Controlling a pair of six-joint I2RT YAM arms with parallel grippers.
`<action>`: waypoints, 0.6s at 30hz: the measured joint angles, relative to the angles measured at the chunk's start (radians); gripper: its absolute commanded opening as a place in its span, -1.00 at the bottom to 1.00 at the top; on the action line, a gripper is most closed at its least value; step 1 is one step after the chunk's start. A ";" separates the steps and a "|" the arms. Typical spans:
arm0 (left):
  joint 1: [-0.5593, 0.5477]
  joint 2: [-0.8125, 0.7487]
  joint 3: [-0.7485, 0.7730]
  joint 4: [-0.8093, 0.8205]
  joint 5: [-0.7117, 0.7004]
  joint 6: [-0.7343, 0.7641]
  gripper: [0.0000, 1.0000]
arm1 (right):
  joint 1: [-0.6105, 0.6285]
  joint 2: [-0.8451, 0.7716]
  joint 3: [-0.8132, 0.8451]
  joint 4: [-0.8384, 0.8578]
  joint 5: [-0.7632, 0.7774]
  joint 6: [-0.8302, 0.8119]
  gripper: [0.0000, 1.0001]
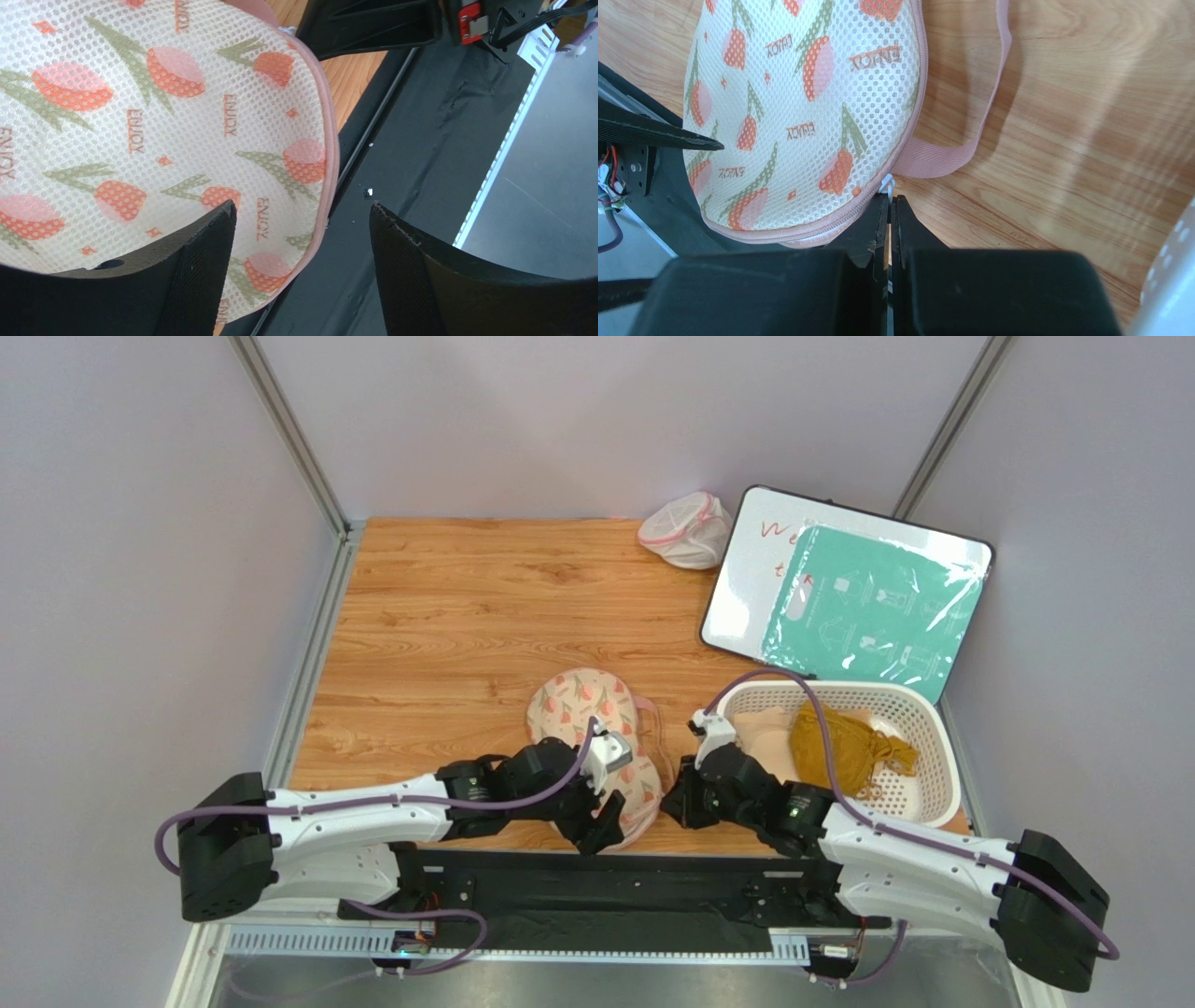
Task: Unzip the laundry bag and remove the bra
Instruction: Unzip the laundry bag at the center of the board.
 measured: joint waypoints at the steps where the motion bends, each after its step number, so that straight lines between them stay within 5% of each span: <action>1: -0.005 0.006 0.009 -0.003 0.000 0.000 0.55 | 0.004 0.010 0.002 0.003 -0.001 0.000 -1.00; 18: -0.050 0.186 0.121 0.023 -0.037 -0.003 0.54 | 0.115 0.045 0.035 0.057 -0.006 0.034 -1.00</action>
